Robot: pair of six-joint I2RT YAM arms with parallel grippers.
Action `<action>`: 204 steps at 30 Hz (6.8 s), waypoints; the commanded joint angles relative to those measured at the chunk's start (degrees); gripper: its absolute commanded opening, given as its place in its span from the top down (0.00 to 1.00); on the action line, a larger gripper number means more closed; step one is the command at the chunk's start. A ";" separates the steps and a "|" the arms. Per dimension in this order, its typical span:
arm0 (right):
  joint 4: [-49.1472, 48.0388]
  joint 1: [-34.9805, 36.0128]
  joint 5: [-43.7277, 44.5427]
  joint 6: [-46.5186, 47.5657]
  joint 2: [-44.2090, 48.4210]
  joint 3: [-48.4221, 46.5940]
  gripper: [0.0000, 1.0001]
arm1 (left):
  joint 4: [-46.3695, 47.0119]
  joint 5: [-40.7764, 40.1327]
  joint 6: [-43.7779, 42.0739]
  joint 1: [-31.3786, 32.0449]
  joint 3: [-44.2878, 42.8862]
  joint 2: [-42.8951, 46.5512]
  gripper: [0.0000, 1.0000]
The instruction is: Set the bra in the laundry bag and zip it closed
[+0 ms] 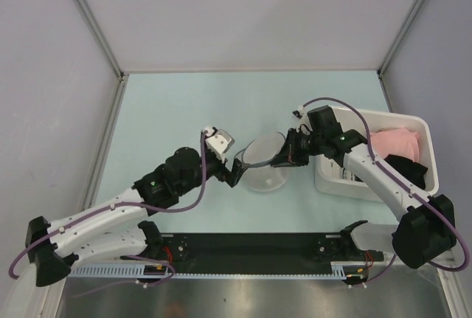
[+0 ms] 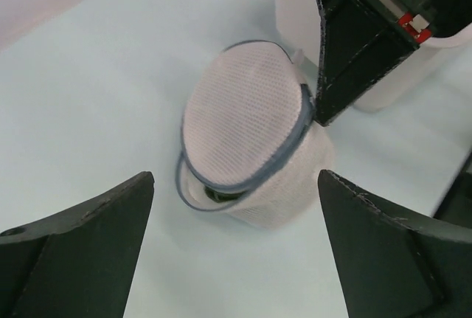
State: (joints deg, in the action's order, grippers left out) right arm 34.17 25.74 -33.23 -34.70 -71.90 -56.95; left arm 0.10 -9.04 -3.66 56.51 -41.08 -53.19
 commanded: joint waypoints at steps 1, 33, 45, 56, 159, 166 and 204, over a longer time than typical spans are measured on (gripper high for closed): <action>-2.70 1.33 -2.01 -2.04 2.02 1.14 1.00 | -11.59 1.83 28.92 -1.31 -2.68 2.39 0.02; -1.21 9.50 -3.76 -13.99 5.46 7.55 0.80 | -9.59 18.10 96.30 -12.57 4.43 -12.45 0.05; -3.32 11.35 -4.56 -12.33 2.20 6.68 0.72 | -2.39 18.70 77.86 -16.08 -1.89 -25.02 0.63; 1.51 11.18 -0.88 -7.31 -5.53 -3.16 0.33 | 6.31 24.23 61.67 -25.39 -6.38 -29.69 1.00; -17.12 11.53 22.42 -50.91 -11.69 2.54 0.94 | -32.44 -6.61 37.68 -4.30 -24.48 -30.92 0.64; -16.51 11.44 22.51 -49.68 -11.42 2.63 1.00 | -33.67 -8.37 36.80 -5.79 -24.93 -31.72 0.92; -9.36 9.59 16.19 -43.05 -6.67 -3.00 0.37 | -2.30 25.65 48.39 -21.71 -3.13 -17.30 1.00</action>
State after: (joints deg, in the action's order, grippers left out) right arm 31.48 33.36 -19.07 -65.19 -80.36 -62.65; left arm -7.73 14.83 40.01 34.26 -45.60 -72.20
